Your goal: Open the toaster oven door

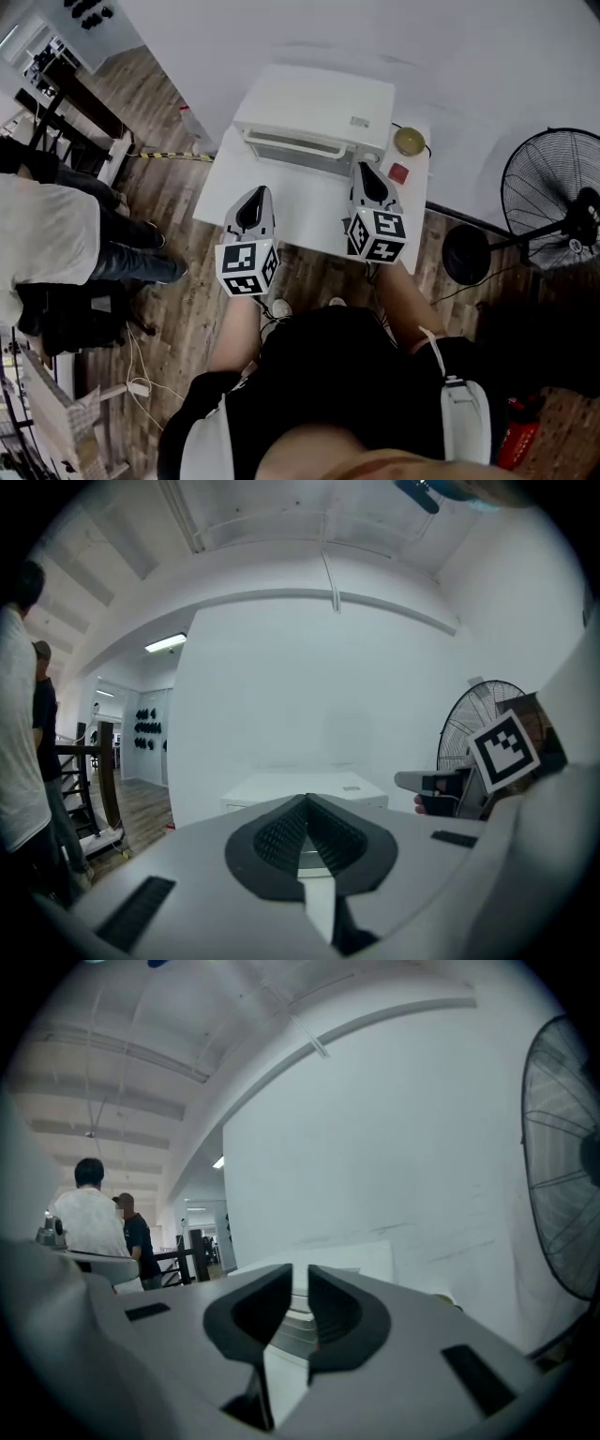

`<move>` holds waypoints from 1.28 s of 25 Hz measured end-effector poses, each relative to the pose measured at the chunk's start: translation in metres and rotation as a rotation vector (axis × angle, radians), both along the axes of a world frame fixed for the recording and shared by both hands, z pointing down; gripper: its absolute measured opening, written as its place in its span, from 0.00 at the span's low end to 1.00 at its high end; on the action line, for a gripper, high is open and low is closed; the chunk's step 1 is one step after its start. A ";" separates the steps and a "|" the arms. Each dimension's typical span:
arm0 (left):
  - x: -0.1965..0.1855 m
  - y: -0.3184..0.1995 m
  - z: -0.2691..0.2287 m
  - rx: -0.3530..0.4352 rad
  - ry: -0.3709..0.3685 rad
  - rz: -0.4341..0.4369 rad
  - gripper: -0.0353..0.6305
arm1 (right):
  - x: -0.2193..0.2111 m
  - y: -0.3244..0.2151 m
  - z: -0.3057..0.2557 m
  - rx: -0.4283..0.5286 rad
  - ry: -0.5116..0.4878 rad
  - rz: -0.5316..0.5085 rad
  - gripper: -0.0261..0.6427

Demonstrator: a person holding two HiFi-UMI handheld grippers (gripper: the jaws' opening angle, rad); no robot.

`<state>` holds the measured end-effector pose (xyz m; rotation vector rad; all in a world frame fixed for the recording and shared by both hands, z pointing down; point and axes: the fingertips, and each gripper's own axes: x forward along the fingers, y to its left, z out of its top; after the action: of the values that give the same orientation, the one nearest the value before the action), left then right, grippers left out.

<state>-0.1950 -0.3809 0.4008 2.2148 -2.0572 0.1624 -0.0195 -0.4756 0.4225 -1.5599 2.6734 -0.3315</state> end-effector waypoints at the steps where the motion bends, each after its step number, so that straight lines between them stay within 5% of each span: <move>1: -0.003 -0.003 -0.001 0.000 -0.001 0.011 0.07 | -0.003 -0.002 0.003 -0.020 -0.010 0.003 0.15; 23: -0.065 -0.006 0.014 -0.023 0.021 0.027 0.07 | -0.036 -0.089 0.090 -0.346 0.129 0.240 0.18; 32: -0.078 -0.003 0.019 -0.030 0.024 0.033 0.07 | -0.039 -0.083 0.096 -0.377 0.135 0.185 0.18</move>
<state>-0.2726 -0.3840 0.4199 2.2230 -1.9942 0.1679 -0.0580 -0.5589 0.5188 -1.9778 2.6484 -0.7865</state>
